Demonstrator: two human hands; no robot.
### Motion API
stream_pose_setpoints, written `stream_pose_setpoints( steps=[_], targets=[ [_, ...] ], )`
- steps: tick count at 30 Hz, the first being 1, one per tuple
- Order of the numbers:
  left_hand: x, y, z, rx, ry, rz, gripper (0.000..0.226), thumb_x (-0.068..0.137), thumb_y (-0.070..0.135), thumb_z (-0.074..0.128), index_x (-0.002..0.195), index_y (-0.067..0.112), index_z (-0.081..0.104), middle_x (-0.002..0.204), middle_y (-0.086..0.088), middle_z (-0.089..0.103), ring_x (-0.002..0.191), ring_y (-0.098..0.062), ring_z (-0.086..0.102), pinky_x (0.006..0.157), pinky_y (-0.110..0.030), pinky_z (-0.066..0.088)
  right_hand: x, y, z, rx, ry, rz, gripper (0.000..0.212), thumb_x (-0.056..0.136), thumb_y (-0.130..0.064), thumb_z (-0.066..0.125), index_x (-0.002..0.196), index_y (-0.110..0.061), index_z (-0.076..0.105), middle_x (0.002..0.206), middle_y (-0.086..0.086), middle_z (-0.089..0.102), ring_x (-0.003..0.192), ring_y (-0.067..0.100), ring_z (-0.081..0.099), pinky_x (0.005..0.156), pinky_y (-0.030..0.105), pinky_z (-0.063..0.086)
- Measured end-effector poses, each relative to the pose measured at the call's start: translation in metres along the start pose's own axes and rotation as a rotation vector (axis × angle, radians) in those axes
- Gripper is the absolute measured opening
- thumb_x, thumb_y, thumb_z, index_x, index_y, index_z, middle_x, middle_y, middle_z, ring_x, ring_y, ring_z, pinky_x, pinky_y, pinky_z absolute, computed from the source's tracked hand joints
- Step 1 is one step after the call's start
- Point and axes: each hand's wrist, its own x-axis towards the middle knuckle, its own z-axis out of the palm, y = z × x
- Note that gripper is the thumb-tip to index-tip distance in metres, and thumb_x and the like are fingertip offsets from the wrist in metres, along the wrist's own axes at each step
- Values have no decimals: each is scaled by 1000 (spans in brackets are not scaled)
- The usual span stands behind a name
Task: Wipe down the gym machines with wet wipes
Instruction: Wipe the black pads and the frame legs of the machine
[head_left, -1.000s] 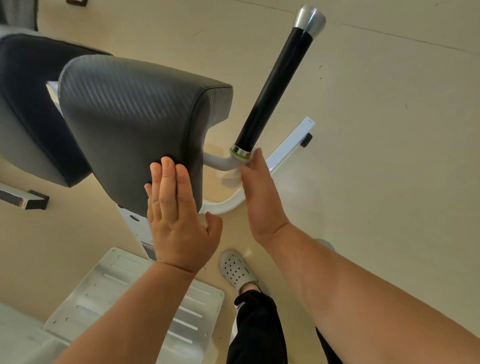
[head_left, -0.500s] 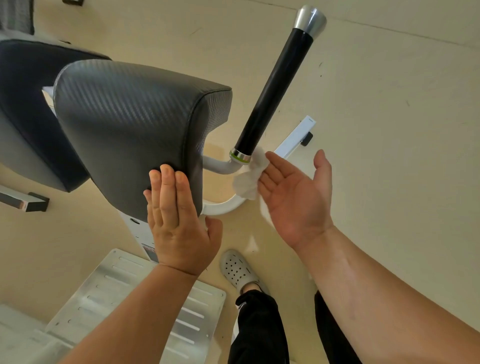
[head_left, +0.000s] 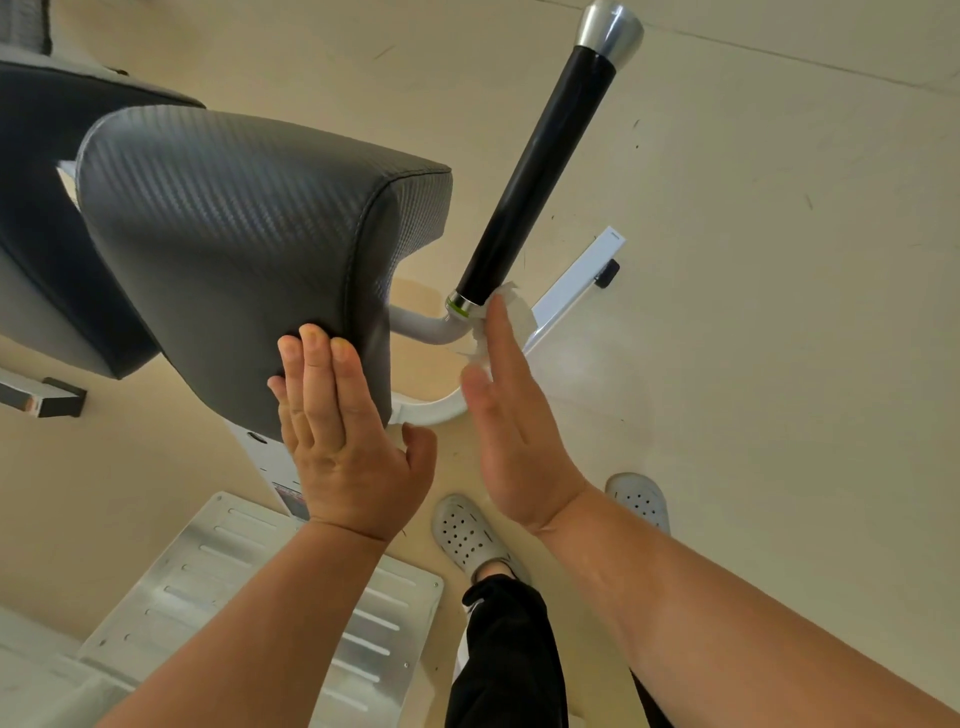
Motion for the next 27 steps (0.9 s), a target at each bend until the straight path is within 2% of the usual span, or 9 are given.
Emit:
stream_pose_setpoints(
  steps=[2, 4, 6, 8, 13, 19, 21, 24, 27],
  targets=[
    [0, 1, 0, -10, -4, -13, 95, 78, 19, 77, 150, 3, 18, 158, -16, 17, 150, -40, 12, 125, -52, 11, 4, 13, -3, -325, -19, -45, 84, 100, -60, 36, 162, -27, -10, 172, -8, -8, 156, 3, -5, 129, 36, 11],
    [-2, 2, -2, -18, -11, 4, 89, 83, 25, 72, 150, 2, 18, 157, -16, 17, 151, -38, 11, 125, -53, 12, 10, 28, -7, -680, -21, -204, 88, 101, -59, 38, 162, -17, -9, 172, 4, -9, 159, 17, -7, 128, 49, 15],
    [0, 1, -4, -19, -22, 21, 88, 83, 24, 72, 150, 0, 20, 157, -17, 18, 153, -35, 9, 125, -52, 12, 19, 37, -16, -933, -36, -373, 90, 103, -59, 40, 161, -7, -4, 172, 14, -2, 159, 27, -5, 127, 53, 18],
    [1, -1, -5, -12, -33, 17, 90, 79, 21, 75, 149, 0, 22, 157, -17, 19, 151, -37, 11, 125, -51, 10, 28, 41, -27, -1049, -60, -446, 89, 103, -58, 42, 161, -5, 0, 171, 17, 1, 159, 31, -2, 126, 53, 17],
    [-3, -3, -3, -3, -21, 17, 94, 75, 16, 77, 149, 0, 21, 157, -19, 18, 149, -41, 13, 125, -52, 10, 12, 51, -25, -944, -111, -398, 82, 105, -54, 38, 162, -5, 6, 171, 14, -2, 159, 29, -2, 127, 53, 15],
    [-3, -4, -8, -33, -94, 32, 101, 74, 7, 77, 154, 5, 14, 162, -11, 10, 156, -23, -5, 126, -51, 9, 2, 54, -32, -1108, -154, -390, 72, 108, -45, 35, 163, -6, 10, 172, 12, 3, 159, 26, -2, 128, 51, 14],
    [-8, -3, -17, -67, -197, 32, 104, 76, 4, 76, 157, 7, 11, 164, -9, 7, 156, -24, -4, 126, -51, 10, 3, 42, -29, -1069, -204, -322, 71, 108, -41, 38, 163, -7, 8, 172, 9, -1, 159, 23, -4, 128, 49, 14],
    [-4, 3, -44, -139, -450, -15, 104, 83, 4, 62, 161, 19, -6, 169, 4, -4, 156, -22, -5, 125, -53, 17, -6, 11, -30, -940, -304, -138, 69, 110, -36, 40, 164, -13, 6, 172, -3, -9, 157, 11, -10, 128, 41, 17],
    [22, 12, -87, -147, -770, -91, 93, 93, 20, 52, 158, 27, -14, 165, 13, -22, 154, -13, -17, 127, -47, 3, -21, -50, -33, -836, -354, 1, 65, 110, -35, 39, 165, -25, 5, 169, -18, -7, 156, 1, -3, 127, 32, 18]
  ],
)
